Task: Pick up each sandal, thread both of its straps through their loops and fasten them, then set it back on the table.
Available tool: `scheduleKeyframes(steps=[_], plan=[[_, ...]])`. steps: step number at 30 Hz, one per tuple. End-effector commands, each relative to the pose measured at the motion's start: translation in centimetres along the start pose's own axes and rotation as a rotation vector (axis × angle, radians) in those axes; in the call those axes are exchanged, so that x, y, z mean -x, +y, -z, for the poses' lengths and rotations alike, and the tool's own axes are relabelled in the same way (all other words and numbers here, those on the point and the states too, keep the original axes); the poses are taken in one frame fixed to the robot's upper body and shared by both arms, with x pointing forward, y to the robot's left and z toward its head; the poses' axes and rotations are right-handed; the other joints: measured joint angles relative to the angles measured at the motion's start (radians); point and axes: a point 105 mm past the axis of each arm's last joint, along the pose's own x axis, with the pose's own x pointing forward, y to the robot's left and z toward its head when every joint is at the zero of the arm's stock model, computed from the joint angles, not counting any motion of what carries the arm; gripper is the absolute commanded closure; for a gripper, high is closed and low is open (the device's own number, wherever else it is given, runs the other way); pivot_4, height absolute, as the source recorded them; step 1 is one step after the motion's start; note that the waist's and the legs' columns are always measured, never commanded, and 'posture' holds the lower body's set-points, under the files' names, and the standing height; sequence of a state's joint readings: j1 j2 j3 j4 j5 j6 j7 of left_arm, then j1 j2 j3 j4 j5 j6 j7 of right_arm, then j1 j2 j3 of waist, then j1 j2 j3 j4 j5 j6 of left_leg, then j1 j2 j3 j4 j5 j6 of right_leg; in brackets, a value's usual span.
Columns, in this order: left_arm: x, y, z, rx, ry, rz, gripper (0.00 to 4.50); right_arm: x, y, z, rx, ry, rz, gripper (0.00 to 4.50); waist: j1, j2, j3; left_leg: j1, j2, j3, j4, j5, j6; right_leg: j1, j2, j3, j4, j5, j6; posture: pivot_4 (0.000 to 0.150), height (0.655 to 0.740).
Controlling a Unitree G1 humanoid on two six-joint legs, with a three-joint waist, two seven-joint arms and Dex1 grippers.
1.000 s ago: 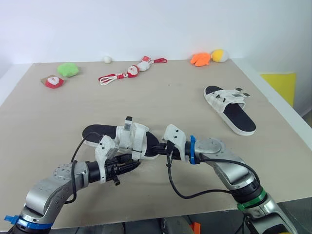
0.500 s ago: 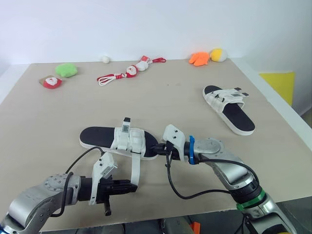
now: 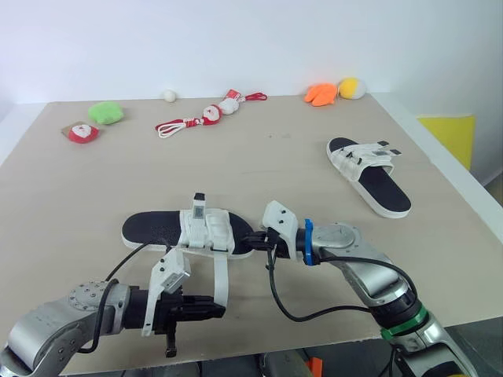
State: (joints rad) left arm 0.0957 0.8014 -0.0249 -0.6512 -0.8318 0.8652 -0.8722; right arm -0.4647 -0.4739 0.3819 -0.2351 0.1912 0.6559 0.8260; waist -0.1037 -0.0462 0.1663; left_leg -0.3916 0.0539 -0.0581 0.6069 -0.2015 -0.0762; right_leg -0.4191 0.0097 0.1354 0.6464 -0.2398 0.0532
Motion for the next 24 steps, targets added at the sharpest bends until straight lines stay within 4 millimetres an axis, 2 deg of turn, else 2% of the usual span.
scheduleKeyframes(steps=[1, 3, 5, 6, 7, 9, 11, 13, 16, 19, 22, 24], plan=[[-0.1, -1.0, 0.6, -0.013, 0.029, 0.039, 4.14, -0.4, 0.1, 3.6, -0.082, 0.124, 0.017, 4.5, 0.0, 0.0, 0.0, 0.0, 0.0, 0.0, 0.0, 0.0, 0.0, 0.0, 0.0, 0.0, 0.0, 0.0, 0.0, 0.15, 0.74], [0.3, -1.0, 1.0, -0.018, 0.05, 0.034, 3.44, -0.4, 0.1, 3.7, -0.081, 0.126, 0.017, 4.5, 0.0, 0.0, 0.0, 0.0, 0.0, 0.0, -0.001, 0.0, 0.0, 0.0, 0.0, 0.0, 0.0, 0.0, 0.0, 0.15, 0.74], [0.9, -0.8, 1.5, -0.044, 0.087, 0.006, 2.38, -0.4, 0.1, 3.7, -0.08, 0.127, 0.017, 4.5, 0.0, 0.0, 0.0, 0.0, 0.001, 0.0, -0.001, 0.0, 0.0, -0.001, 0.0, 0.0, 0.0, 0.0, 0.0, 0.15, 0.74], [1.2, -0.7, 1.6, -0.057, 0.101, -0.009, 2.13, -0.4, 0.0, 3.7, -0.08, 0.127, 0.017, 4.5, 0.0, 0.0, 0.0, 0.0, 0.0, 0.0, -0.001, 0.0, 0.0, -0.002, 0.0, 0.0, 0.0, 0.0, 0.0, 0.15, 0.74], [1.8, -0.6, 1.7, -0.075, 0.112, -0.027, 1.51, -0.3, 0.0, 3.8, -0.079, 0.128, 0.017, 4.5, 0.0, 0.0, 0.0, 0.0, 0.001, 0.0, 0.0, 0.0, 0.0, -0.004, 0.0, 0.0, 0.0, 0.0, 0.0, 0.15, 0.74], [3.4, -0.3, 1.3, -0.124, 0.114, -0.092, 0.58, -0.4, 0.2, 4.0, -0.078, 0.132, 0.01, 4.5, 0.0, 0.0, 0.0, 0.0, 0.001, 0.0, 0.0, 0.0, 0.0, -0.004, 0.0, 0.0, 0.0, 0.0, -0.001, 0.15, 0.74], [4.7, 0.2, 0.6, -0.188, 0.099, -0.155, 0.05, -0.5, 0.4, 4.0, -0.076, 0.131, 0.0, 4.5, 0.0, 0.001, 0.001, 0.0, 0.001, 0.001, 0.0, 0.0, 0.0, -0.004, 0.0, 0.0, 0.0, 0.0, -0.001, 0.15, 0.74], [6.4, 1.4, -0.8, -0.277, 0.043, -0.257, 0.05, -0.7, 0.7, 3.9, -0.075, 0.126, -0.014, 4.5, 0.001, 0.001, 0.001, 0.0, 0.001, 0.001, 0.0, 0.0, 0.0, -0.005, 0.0, 0.0, 0.0, -0.001, -0.001, 0.15, 0.74], [7.8, 1.7, -2.4, -0.433, 0.017, -0.318, 0.05, -0.9, 0.8, 3.9, -0.066, 0.127, -0.032, 4.5, 0.0, 0.001, 0.001, 0.001, 0.002, 0.001, 0.0, 0.0, 0.0, -0.005, 0.0, 0.0, 0.0, -0.001, -0.001, 0.15, 0.74], [7.5, 1.7, -3.3, -0.766, 0.043, -0.344, 0.05, -1.1, 0.9, 3.9, -0.05, 0.128, -0.049, 4.5, -0.001, 0.001, 0.001, 0.001, 0.002, 0.002, 0.0, 0.0, 0.0, -0.005, 0.0, 0.0, 0.0, -0.001, -0.001, 0.15, 0.74], [6.5, 1.4, -2.6, -1.077, 0.104, -0.294, 0.05, -1.3, 0.8, 3.8, -0.042, 0.126, -0.055, 4.5, -0.001, 0.0, 0.0, 0.001, 0.003, 0.003, -0.001, -0.001, -0.001, -0.004, 0.0, 0.0, 0.0, 0.0, -0.002, 0.15, 0.74], [5.8, 1.2, -3.1, -1.33, 0.085, -0.272, 0.05, -1.5, 0.7, 3.6, -0.039, 0.122, -0.056, 4.5, -0.001, 0.001, 0.0, 0.001, 0.004, 0.004, -0.001, -0.001, -0.001, -0.003, 0.001, 0.0, 0.0, 0.001, -0.004, 0.15, 0.74]])
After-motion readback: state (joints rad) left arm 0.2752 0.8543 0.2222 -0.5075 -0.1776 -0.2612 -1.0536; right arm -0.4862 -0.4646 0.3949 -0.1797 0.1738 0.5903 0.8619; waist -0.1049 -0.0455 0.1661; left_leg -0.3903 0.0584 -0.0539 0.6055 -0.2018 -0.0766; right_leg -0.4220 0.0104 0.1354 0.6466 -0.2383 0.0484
